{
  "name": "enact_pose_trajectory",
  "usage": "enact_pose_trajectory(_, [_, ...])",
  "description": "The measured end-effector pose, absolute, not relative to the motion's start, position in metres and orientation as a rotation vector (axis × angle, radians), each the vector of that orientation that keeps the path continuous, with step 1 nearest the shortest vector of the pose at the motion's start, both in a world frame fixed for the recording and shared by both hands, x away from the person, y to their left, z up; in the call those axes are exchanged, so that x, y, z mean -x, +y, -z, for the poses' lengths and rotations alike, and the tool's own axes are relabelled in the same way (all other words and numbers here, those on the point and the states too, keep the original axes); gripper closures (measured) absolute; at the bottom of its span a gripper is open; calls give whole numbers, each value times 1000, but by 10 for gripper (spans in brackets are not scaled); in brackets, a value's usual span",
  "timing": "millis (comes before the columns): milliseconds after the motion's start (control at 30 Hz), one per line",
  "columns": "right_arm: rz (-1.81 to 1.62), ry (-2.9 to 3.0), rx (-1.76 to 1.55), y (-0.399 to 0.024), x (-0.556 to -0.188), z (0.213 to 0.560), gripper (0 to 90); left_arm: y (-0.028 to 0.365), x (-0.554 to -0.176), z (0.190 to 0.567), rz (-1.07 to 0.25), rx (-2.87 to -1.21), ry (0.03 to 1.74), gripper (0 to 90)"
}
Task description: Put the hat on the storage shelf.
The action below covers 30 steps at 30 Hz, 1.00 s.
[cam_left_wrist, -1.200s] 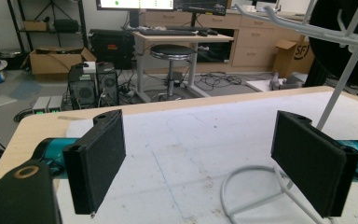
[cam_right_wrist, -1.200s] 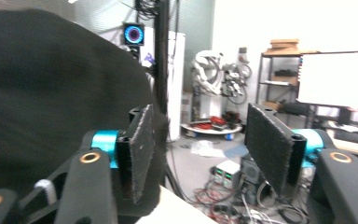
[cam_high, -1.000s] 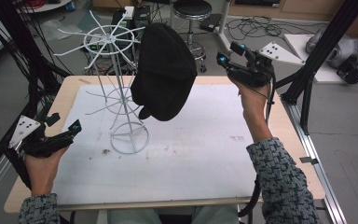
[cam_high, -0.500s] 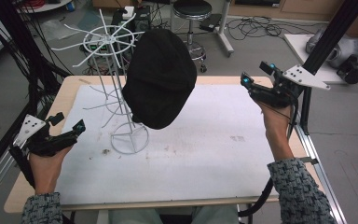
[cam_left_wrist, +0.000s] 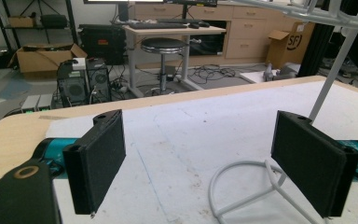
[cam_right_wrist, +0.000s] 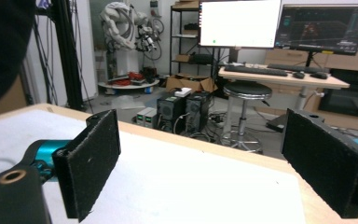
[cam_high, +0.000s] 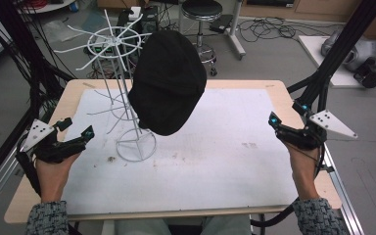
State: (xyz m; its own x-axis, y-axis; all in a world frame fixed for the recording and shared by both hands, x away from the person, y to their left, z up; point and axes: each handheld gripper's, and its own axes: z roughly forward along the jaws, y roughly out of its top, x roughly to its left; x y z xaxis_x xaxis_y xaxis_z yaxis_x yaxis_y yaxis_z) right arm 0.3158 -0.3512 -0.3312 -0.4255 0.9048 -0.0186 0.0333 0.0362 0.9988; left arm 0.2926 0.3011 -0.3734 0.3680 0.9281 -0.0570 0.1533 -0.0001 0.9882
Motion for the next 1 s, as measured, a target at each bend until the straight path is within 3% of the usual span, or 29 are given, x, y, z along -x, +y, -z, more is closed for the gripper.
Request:
enact_pose_trajectory(367, [-1456,1584,-1078,-366,-302,374,112,300,-292,372,-828,-1451,1032,178])
enact_pose_trajectory(1000, [-1448,1630,-1089,-357,-305,387,112,303,-292,374,-825,-1449,1046,178])
